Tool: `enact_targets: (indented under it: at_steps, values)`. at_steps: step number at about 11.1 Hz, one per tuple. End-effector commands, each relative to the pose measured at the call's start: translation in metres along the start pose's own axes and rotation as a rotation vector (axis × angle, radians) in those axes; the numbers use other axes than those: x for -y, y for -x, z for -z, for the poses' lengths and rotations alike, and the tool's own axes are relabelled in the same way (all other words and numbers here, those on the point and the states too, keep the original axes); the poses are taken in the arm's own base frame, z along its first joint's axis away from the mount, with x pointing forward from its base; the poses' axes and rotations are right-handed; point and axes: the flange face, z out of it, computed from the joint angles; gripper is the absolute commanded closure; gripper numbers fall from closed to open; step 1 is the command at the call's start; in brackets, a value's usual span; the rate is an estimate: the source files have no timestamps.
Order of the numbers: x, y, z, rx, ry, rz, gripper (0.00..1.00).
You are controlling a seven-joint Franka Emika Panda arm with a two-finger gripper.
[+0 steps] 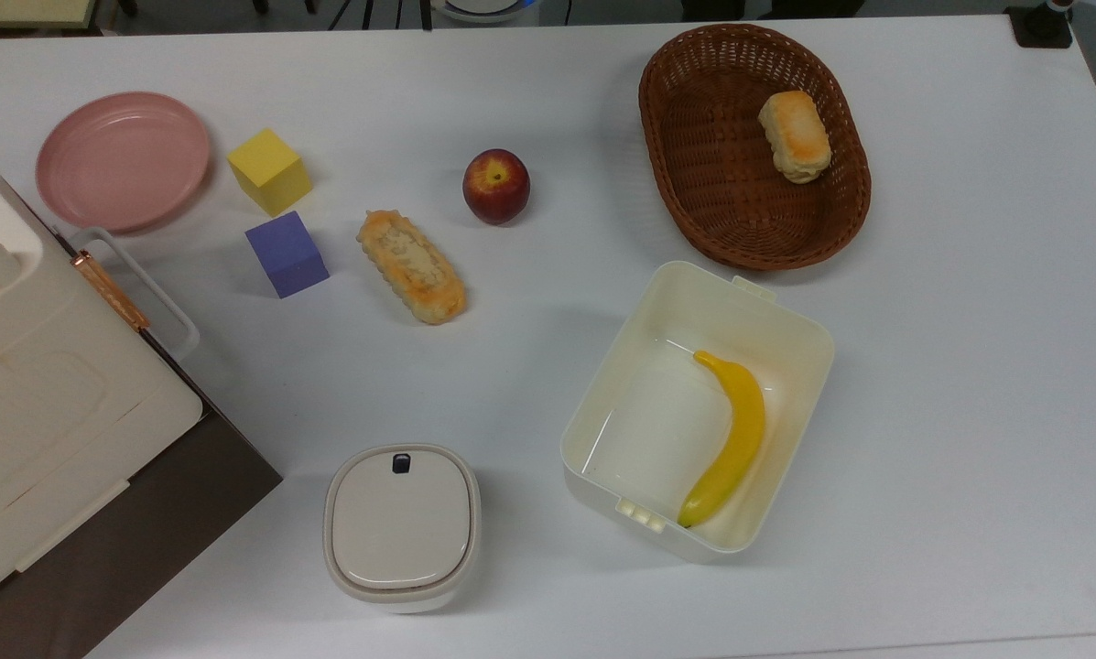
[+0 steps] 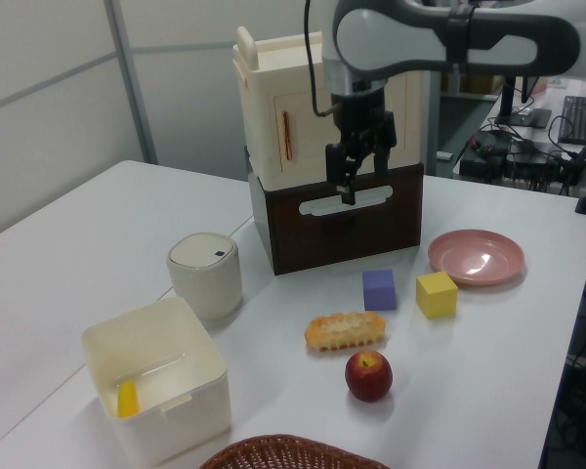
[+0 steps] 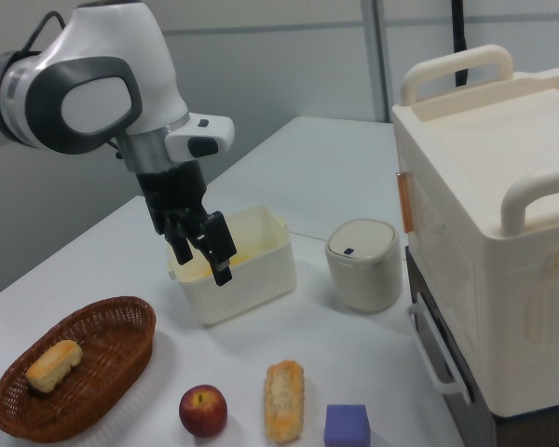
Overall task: Put the purple cube on the table
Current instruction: 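Open the gripper and raise it away from the cube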
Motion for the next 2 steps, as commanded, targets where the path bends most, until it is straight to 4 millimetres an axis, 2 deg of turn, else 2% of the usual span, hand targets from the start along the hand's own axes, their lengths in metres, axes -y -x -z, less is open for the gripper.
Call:
enact_targets:
  at_steps: [1,2]
  values:
    - [0.0008,0.0055,-0.0025,0.020,-0.004,0.012,0.00]
    - [0.0013,0.0055,-0.0025,0.020,-0.008,0.013,0.00]
